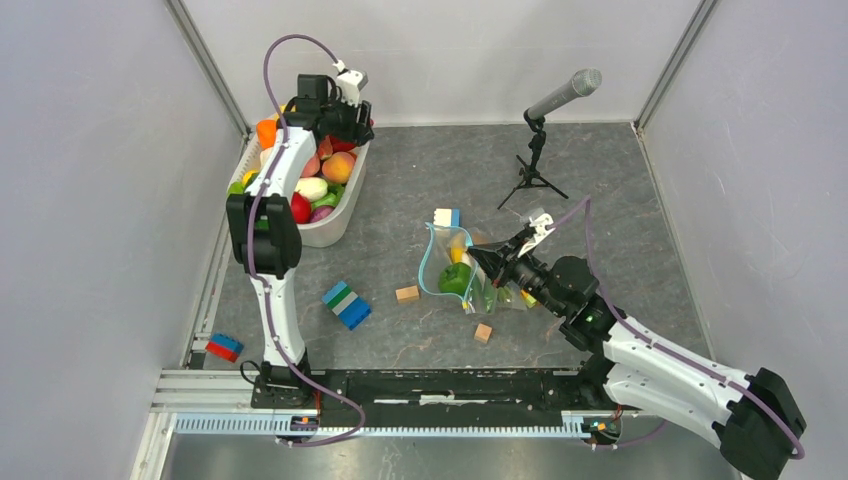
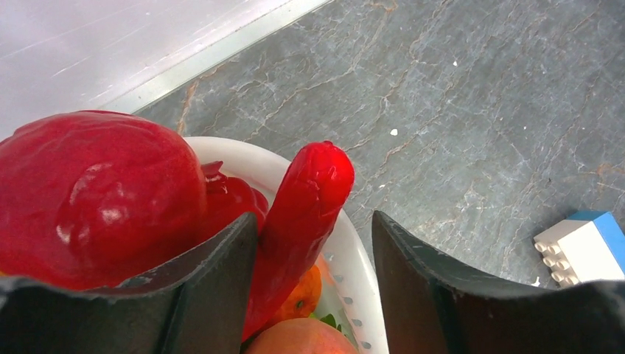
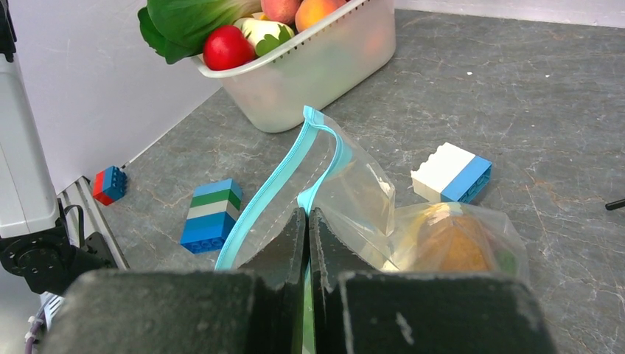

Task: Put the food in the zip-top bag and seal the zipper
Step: Pick up the fake vegetable from the bin.

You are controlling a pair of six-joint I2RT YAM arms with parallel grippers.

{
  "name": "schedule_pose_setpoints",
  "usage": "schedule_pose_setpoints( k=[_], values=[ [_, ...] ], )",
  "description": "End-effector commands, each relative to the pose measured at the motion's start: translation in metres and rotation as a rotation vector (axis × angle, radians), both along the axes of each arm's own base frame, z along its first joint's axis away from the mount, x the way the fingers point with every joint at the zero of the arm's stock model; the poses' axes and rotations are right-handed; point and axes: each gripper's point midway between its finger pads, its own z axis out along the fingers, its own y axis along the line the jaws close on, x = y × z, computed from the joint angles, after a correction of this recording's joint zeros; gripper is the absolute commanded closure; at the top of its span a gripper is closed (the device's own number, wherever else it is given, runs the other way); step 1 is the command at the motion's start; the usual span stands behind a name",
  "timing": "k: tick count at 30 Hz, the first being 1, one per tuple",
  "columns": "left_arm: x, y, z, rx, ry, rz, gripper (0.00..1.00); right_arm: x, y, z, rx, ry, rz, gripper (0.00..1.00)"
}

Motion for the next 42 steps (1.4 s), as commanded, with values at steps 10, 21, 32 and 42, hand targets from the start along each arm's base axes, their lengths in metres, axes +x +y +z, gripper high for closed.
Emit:
schedule_pose_setpoints(
  k=[10,21,32,42],
  values=[
    [-0.006,-0.010,0.025,-0.019,-0.057,-0.065,0.62,-0.001,0.005,0.036,0.059,-0.072,0.024,0.94],
    [-0.038,-0.022,0.067,-0.116,-0.134,-0.107,0.67,-0.006,0.000,0.035,0.088,-0.063,0.023,0.94],
    [-0.087,-0.030,0.103,-0.225,-0.213,-0.123,0.67,-0.011,-0.004,0.036,0.122,-0.049,0.021,0.94],
    [-0.152,-0.040,0.138,-0.338,-0.291,-0.171,0.67,-0.013,-0.005,0.033,0.133,-0.031,0.021,0.95]
  ],
)
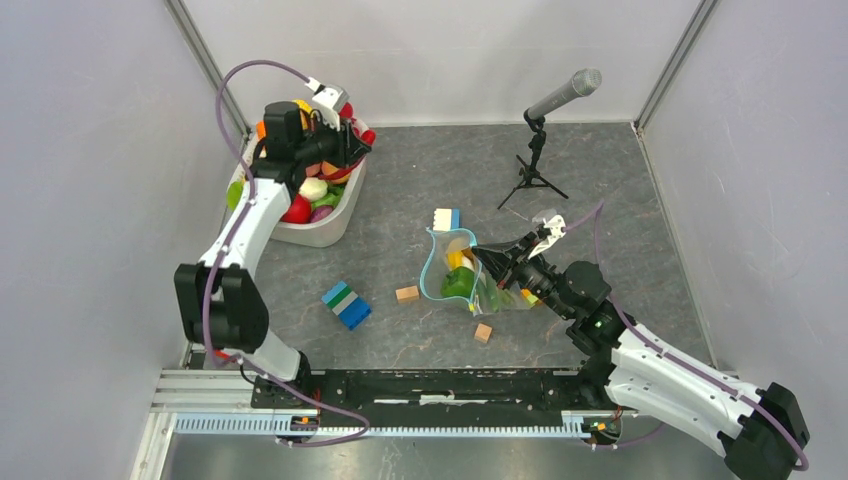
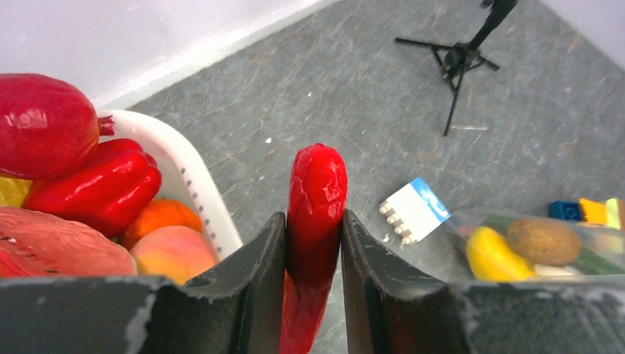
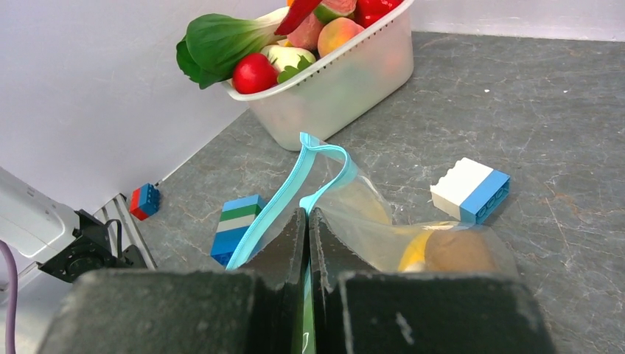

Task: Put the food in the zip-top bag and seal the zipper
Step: Pick up the fake vegetable from the bin, then place the fake vegetable in the zipper food storage bag.

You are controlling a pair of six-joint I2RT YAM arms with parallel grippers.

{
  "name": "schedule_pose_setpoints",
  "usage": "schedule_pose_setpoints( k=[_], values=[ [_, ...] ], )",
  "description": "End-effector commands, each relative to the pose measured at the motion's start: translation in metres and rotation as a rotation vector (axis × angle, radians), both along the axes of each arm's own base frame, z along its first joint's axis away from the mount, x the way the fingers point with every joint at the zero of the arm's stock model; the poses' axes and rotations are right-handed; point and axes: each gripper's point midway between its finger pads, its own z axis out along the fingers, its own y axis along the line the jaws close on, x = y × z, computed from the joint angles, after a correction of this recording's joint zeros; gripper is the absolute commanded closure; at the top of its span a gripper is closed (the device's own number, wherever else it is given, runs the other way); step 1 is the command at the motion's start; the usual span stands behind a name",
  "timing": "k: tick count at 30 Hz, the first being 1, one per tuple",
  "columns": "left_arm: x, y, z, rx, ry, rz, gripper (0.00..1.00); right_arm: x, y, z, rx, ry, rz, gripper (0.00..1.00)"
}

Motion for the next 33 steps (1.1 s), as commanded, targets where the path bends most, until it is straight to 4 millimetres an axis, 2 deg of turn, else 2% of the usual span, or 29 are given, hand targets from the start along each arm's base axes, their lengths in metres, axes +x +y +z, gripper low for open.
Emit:
schedule_pose_setpoints(
  k=[1,6,13,16,19,23,28,30,33],
  values=[
    [-0.039,-0.017,0.064,-0.151,-0.171,-0.064,0.67,0.000,-0.001,0.012,0.050,-0.020,-0.003,0.95],
    [-0.090,-0.031,0.107,-0.319,-0.274,-0.161,0.68,0.001,0.001,0.009,0.052,-0.007,-0.004,0.95],
    [-0.170,-0.057,0.138,-0.546,-0.321,-0.386,0.70,0.001,0.003,0.008,0.056,0.002,0.003,0.95],
    [-0.203,-0.073,0.139,-0.597,-0.318,-0.484,0.70,0.002,0.006,0.010,0.059,0.002,0.012,0.96],
    [-0.236,-0.094,0.132,-0.615,-0.306,-0.592,0.70,0.002,0.007,0.011,0.059,0.005,0.017,0.97],
    [-0.275,-0.117,0.127,-0.639,-0.369,-0.709,0.69,0.003,0.007,0.011,0.058,0.012,0.010,0.98],
    [-0.304,-0.137,0.128,-0.704,-0.451,-0.821,0.69,0.004,0.006,0.012,0.058,0.014,0.004,0.98],
    [-0.311,-0.142,0.129,-0.749,-0.462,-0.866,0.69,0.003,0.006,0.014,0.062,0.013,0.007,0.98],
    [-0.314,-0.154,0.120,-0.776,-0.435,-0.923,0.71,0.002,0.007,0.017,0.067,0.009,0.012,0.98]
  ],
)
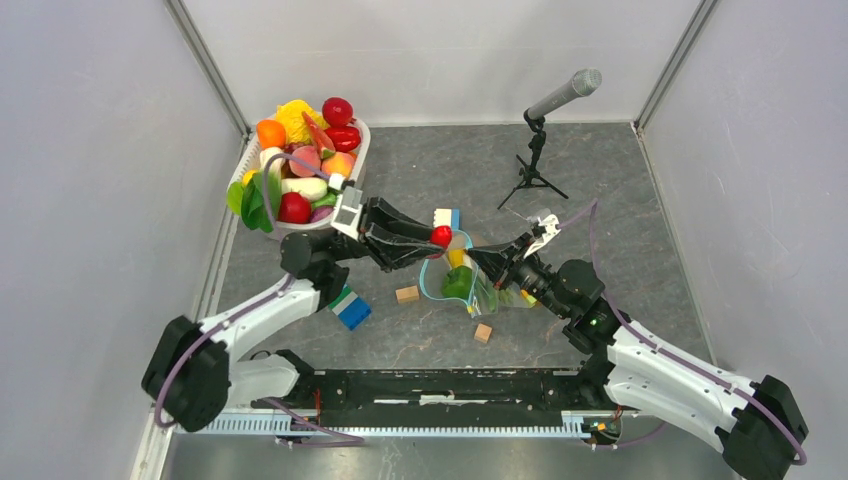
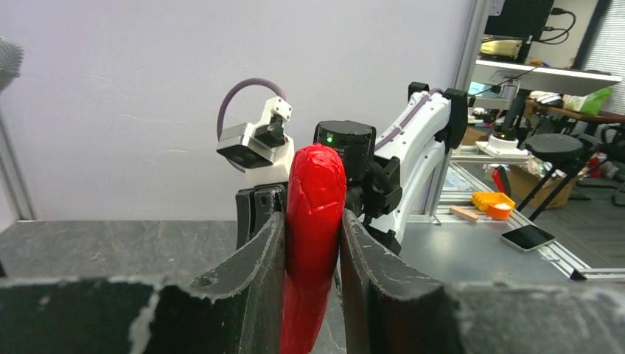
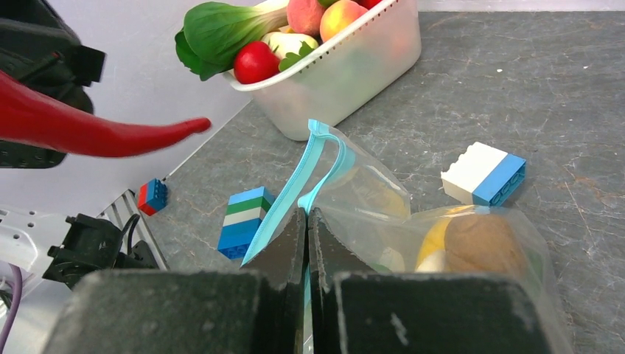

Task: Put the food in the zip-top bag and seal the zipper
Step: Place the fake vegetable in the zipper food storage bag.

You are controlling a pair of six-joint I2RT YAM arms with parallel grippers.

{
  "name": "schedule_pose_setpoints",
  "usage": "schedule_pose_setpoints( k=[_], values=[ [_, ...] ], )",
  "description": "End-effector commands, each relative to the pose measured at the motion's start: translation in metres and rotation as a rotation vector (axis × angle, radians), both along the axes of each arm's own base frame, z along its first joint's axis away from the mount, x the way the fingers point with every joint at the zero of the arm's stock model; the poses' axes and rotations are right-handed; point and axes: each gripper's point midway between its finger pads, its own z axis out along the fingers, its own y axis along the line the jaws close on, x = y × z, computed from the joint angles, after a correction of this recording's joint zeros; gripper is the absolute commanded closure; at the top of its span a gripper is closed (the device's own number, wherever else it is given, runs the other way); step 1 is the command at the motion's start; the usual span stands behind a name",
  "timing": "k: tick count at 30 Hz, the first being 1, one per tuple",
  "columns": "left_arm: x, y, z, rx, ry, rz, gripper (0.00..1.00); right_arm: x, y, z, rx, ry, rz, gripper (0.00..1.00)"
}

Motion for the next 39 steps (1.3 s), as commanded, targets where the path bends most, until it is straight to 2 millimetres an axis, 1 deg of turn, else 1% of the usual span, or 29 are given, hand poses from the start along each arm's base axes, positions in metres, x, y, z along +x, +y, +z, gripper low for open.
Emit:
schedule_pose_setpoints(
  k=[1,5,6,9,12,16,18,20,23,25,29,34,37,39],
  values=[
    [-0.014,-0.009,0.004,-0.087,-0.049,-0.089,0.71,0.000,0.001,0.030,0.061,-0.048,0.000,0.98],
    [-0.014,-0.029,-0.020,-0.040,-0.028,-0.141,0.71,-0.002,0.000,0.037,0.077,-0.060,0.008,0.98],
    [-0.012,-0.033,-0.029,-0.023,-0.021,-0.146,0.71,-0.003,0.000,0.039,0.082,-0.061,0.011,0.98],
    [-0.006,-0.040,-0.045,0.008,-0.009,-0.146,0.72,-0.006,0.000,0.044,0.098,-0.070,0.021,0.98],
    [0.005,-0.048,-0.067,0.070,0.007,-0.123,0.71,-0.008,-0.002,0.049,0.116,-0.076,0.023,0.98],
    [0.023,-0.060,-0.102,0.179,0.052,-0.071,0.73,-0.014,-0.002,0.064,0.149,-0.102,0.046,0.97],
    [0.030,-0.061,-0.113,0.207,0.044,-0.034,0.73,-0.016,-0.003,0.069,0.158,-0.112,0.051,0.97],
    [0.038,-0.063,-0.124,0.244,0.048,0.004,0.71,-0.017,-0.003,0.072,0.165,-0.116,0.055,0.97],
    [0.049,-0.066,-0.146,0.322,0.043,0.061,0.71,-0.020,-0.004,0.075,0.175,-0.121,0.062,0.97],
    [0.054,-0.063,-0.163,0.388,0.033,0.103,0.70,-0.020,-0.004,0.075,0.176,-0.120,0.062,0.97],
    [0.058,-0.053,-0.188,0.508,0.001,0.160,0.67,-0.020,-0.006,0.074,0.174,-0.117,0.053,0.97],
    [0.059,-0.041,-0.204,0.596,-0.013,0.204,0.65,-0.019,-0.005,0.076,0.178,-0.120,0.056,0.97],
    [0.059,-0.042,-0.208,0.618,-0.009,0.207,0.62,-0.021,-0.004,0.077,0.182,-0.119,0.065,0.97],
    [0.056,-0.046,-0.207,0.640,-0.015,0.199,0.60,-0.021,-0.003,0.077,0.183,-0.119,0.069,0.97]
  ],
)
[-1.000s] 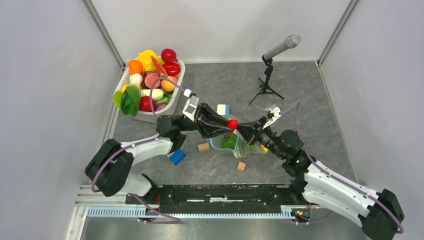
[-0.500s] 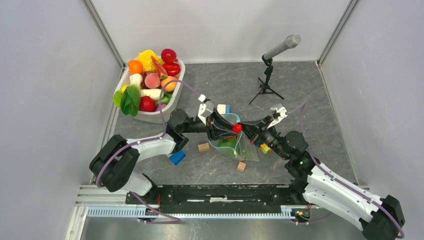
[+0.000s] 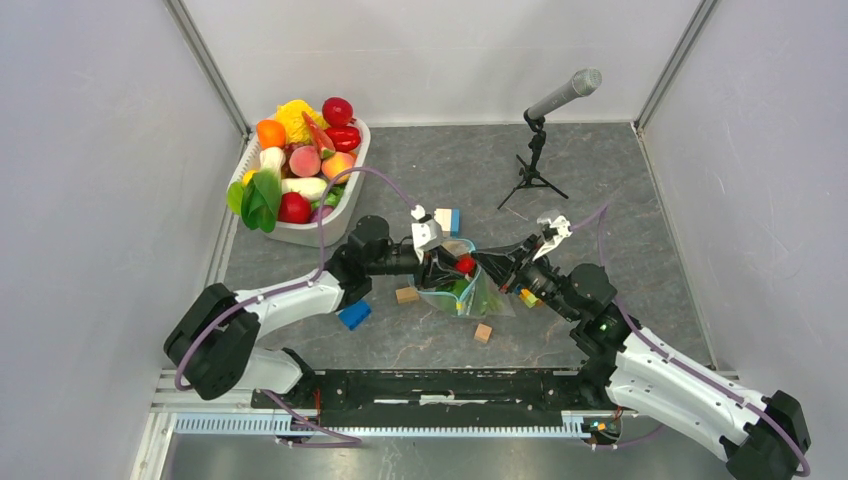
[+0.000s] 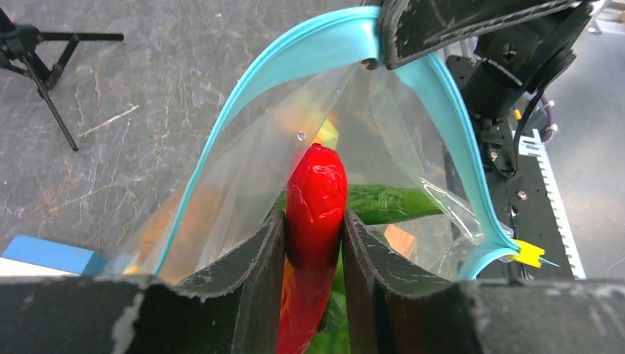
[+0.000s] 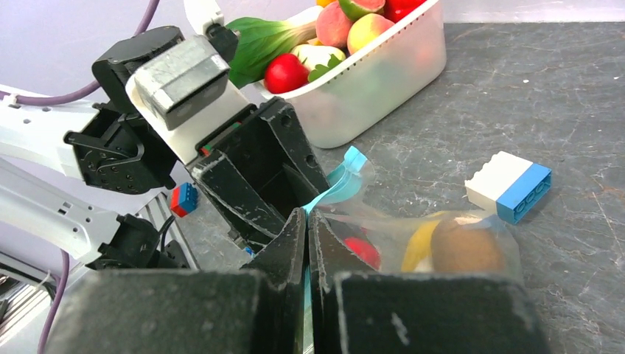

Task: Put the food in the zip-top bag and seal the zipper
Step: Place the fake vegetable in the zipper food storage bag.

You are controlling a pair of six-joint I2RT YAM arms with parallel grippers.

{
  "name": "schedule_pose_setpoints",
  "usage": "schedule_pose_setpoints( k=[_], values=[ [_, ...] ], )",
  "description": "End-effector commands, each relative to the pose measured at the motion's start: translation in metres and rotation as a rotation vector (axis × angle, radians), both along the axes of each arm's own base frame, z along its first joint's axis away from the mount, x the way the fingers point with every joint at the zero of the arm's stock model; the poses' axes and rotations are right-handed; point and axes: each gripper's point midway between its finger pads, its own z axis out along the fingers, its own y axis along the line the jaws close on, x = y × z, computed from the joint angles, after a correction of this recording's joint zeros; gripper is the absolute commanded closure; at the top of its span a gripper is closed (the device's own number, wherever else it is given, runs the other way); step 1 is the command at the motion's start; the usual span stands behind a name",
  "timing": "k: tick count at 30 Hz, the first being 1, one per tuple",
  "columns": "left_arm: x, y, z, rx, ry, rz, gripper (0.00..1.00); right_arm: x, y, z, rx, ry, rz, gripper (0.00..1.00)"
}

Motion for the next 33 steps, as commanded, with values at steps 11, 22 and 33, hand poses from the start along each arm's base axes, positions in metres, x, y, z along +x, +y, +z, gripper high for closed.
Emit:
schedule_pose_setpoints(
  k=[11,22,33],
  values=[
    [-0.007,-0.010,0.006,0.215,-0.040,0.044,0.28,-0.001,0.000,0.045,0.103,-0.085,0.003,0.97],
    [-0.009,0.025,0.084,0.127,-0.160,0.190,0.24,0.006,-0.003,0.034,0.067,-0.070,-0.041,0.96],
    [0.055,0.084,0.134,0.133,-0.211,0.662,0.05,0.006,-0.004,0.030,0.048,-0.071,-0.042,0.96]
  ],
)
